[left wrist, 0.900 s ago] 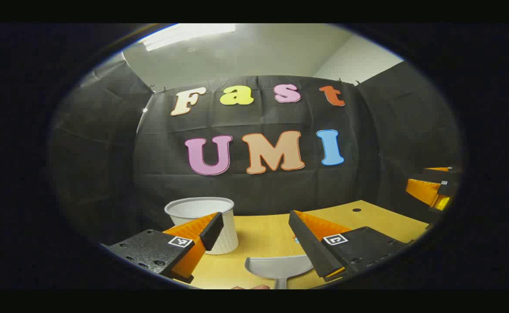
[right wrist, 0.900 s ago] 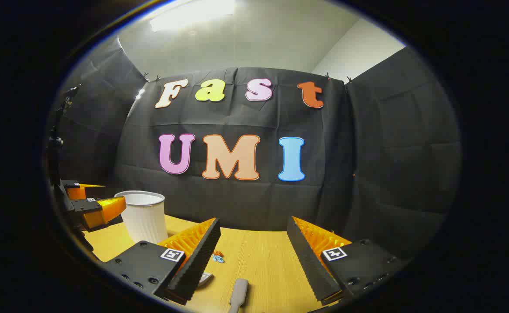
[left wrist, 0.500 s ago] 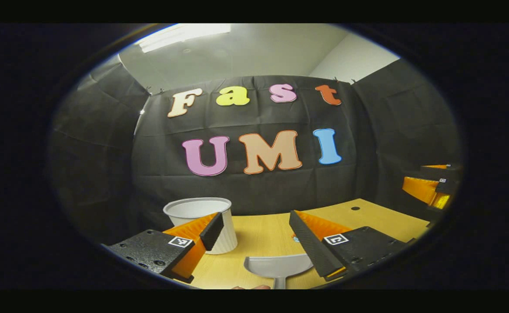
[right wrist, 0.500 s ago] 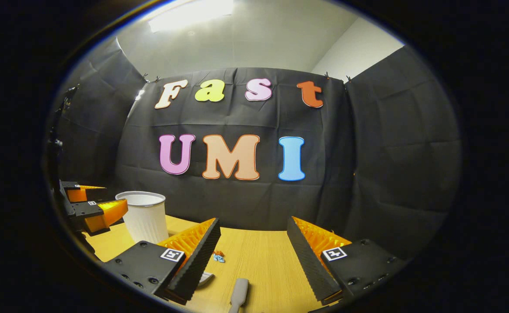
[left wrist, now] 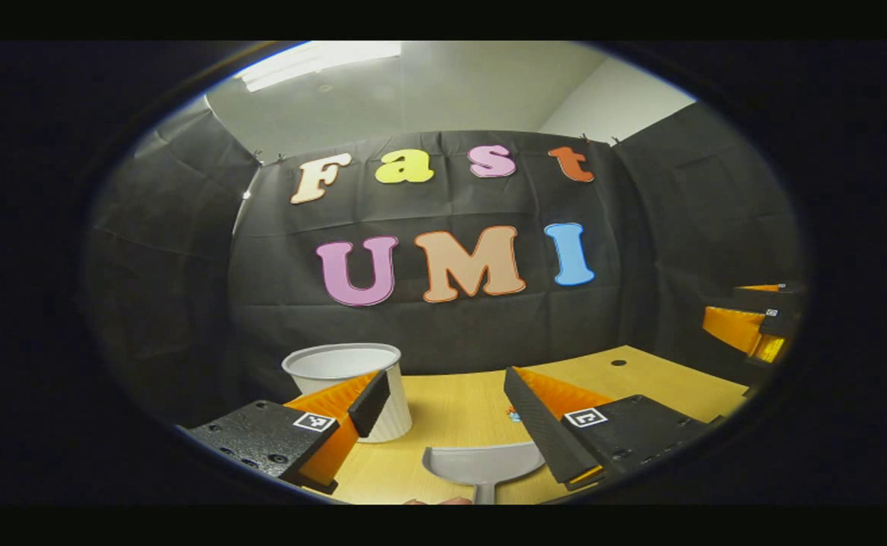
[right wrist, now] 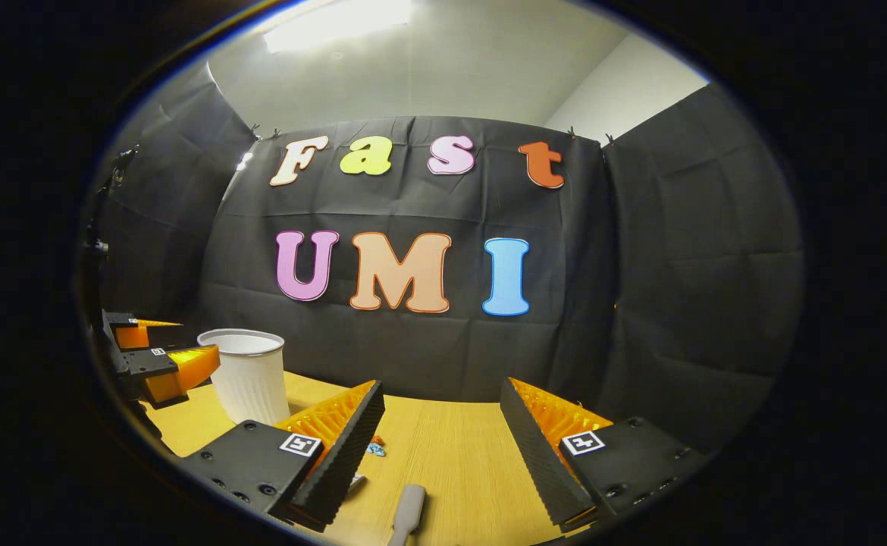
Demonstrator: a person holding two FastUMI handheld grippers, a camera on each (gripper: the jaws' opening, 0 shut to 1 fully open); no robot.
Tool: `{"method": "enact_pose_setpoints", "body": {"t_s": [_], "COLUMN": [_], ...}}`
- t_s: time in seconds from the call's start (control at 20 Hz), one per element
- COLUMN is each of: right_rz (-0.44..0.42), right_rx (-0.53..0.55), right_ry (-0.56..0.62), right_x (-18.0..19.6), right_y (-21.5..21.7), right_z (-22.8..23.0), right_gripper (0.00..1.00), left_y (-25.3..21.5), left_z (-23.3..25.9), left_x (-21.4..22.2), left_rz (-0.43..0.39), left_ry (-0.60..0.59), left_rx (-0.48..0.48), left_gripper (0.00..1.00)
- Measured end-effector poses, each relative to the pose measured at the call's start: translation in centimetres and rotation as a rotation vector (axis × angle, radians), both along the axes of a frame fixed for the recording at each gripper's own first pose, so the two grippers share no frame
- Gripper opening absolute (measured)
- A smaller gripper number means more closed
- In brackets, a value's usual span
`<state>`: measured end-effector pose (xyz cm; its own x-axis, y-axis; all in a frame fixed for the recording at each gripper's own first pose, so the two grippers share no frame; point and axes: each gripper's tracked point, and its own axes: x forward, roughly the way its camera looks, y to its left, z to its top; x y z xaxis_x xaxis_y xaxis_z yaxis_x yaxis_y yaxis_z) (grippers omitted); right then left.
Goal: Pick up the small broom and dustpan from the desktop, sweep the trash into the dustpan with the broom, and then empty the trash into the garbage bin.
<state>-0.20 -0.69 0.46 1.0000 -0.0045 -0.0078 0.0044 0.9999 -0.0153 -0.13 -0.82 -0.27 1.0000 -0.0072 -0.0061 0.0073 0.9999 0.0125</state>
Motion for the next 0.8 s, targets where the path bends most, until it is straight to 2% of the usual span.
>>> {"method": "enact_pose_setpoints", "body": {"t_s": [0.8], "right_rz": [0.018], "right_rx": [0.033], "right_ry": [0.028], "right_x": [-0.7], "right_y": [0.4], "right_z": [-0.5], "right_gripper": [0.99], "left_y": [1.1], "left_z": [-0.6], "left_x": [-1.1], "left_rz": [0.01], "left_ry": [0.021], "left_rx": [0.012], "left_gripper": [0.93]}}
